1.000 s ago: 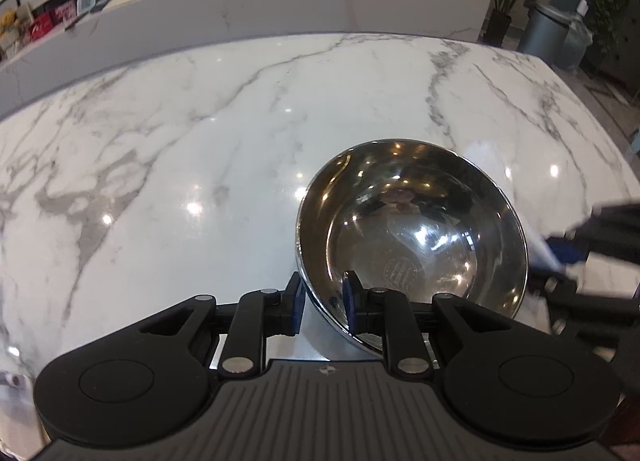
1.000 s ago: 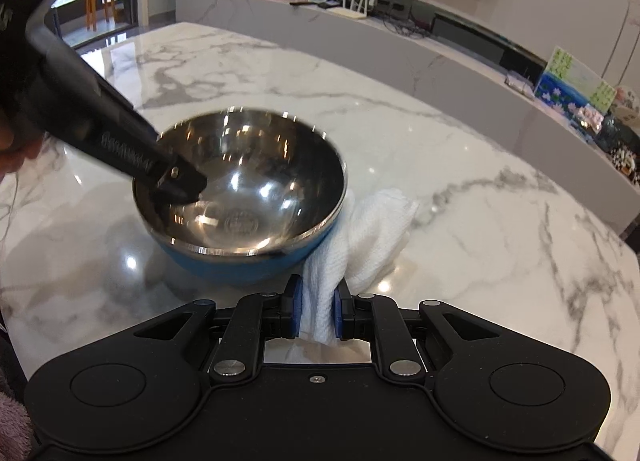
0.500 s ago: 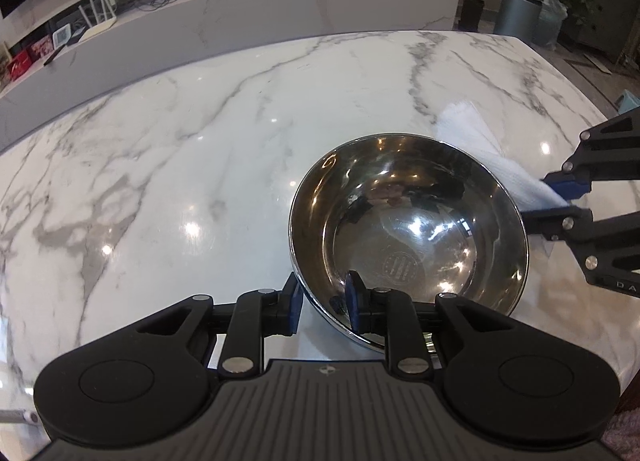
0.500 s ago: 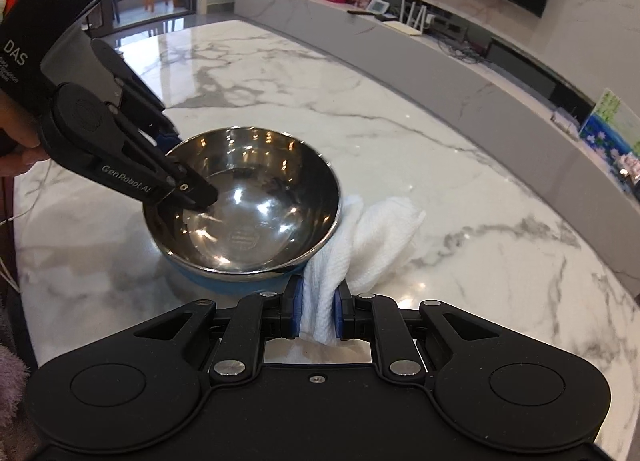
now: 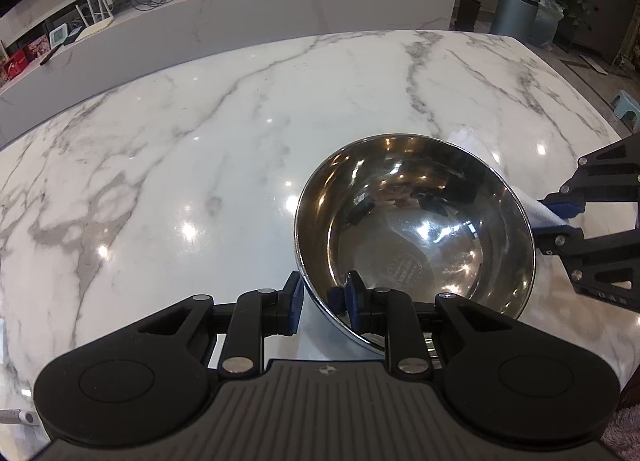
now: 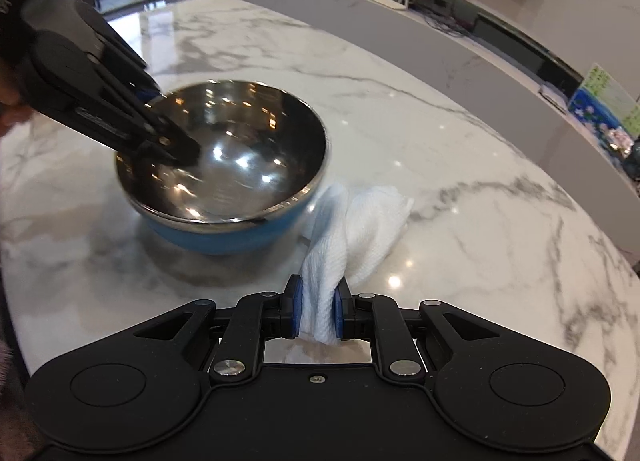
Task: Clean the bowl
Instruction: 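Hold the bowl rim with the left tool while the right tool wipes around the blue shell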
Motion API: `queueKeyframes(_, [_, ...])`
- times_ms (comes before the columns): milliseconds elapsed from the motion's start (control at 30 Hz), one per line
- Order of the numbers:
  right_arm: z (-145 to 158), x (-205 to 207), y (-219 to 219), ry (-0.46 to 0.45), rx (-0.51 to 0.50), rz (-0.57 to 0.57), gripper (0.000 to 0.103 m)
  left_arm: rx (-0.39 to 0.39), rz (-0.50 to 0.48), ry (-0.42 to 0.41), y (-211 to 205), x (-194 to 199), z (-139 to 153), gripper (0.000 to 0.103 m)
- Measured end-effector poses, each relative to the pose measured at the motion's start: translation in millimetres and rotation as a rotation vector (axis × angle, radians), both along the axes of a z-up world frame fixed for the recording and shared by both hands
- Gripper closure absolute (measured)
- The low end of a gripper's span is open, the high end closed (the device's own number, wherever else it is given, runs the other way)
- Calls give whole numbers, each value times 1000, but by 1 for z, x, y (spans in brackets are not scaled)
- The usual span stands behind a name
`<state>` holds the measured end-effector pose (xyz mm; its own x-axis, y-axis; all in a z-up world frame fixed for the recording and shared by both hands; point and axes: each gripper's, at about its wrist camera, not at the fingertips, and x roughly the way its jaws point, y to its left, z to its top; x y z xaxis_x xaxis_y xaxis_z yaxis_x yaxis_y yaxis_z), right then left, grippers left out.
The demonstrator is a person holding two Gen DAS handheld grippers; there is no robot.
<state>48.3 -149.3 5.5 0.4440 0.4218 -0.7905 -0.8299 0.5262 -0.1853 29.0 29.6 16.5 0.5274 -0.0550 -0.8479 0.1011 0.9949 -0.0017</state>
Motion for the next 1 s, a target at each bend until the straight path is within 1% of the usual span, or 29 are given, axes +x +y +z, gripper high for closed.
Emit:
queueKeyframes(133, [-7,5,0,14,-25,-35,89,-9,1,-2,1,-1,-1,82])
queueKeyframes(200, [-7,6,-1,17,-21,-43,89,-17,-1,-2,1,-1,-1,82])
queueKeyframes(233, [-6,6,-1,17,-24,-50,86,-16,-1,-2,1,-1,-1,82])
queueKeyframes(267, [-5,6,-2,10,-28,-60,78,-15,-2,-2,1,-1,-1,82])
queueKeyframes(333, [-1,5,-3,-9,-28,-79,67,-12,-2,-1,1,-1,-1,82])
queueKeyframes(467, [8,2,-5,-25,9,-74,65,-11,-2,0,-1,2,-1,82])
queueKeyframes(600, [12,0,3,-48,12,-39,65,-4,0,1,-2,2,-1,82])
queueKeyframes(667, [7,6,7,-53,-11,-47,65,-5,0,0,-2,0,0,82])
queueKeyframes(733, [2,13,9,-39,-20,-76,66,-8,0,1,-1,-1,0,82])
queueKeyframes(800, [1,16,8,-14,-10,-85,72,-7,5,-2,0,-2,0,83])
queueKeyframes(833, [-1,17,7,3,-4,-89,79,-7,6,-1,0,-3,0,83])
queueKeyframes(867, [-1,17,6,10,-3,-88,82,-5,6,-2,0,-3,0,83])
queueKeyframes(900, [-3,17,5,17,-4,-88,83,-1,6,-2,0,-2,0,84])
queueKeyframes(933, [-4,16,5,23,-6,-87,87,2,7,-2,-1,-2,0,85])
queueKeyframes(1000, [-5,15,4,24,-3,-88,88,5,9,-3,-1,-1,0,85])
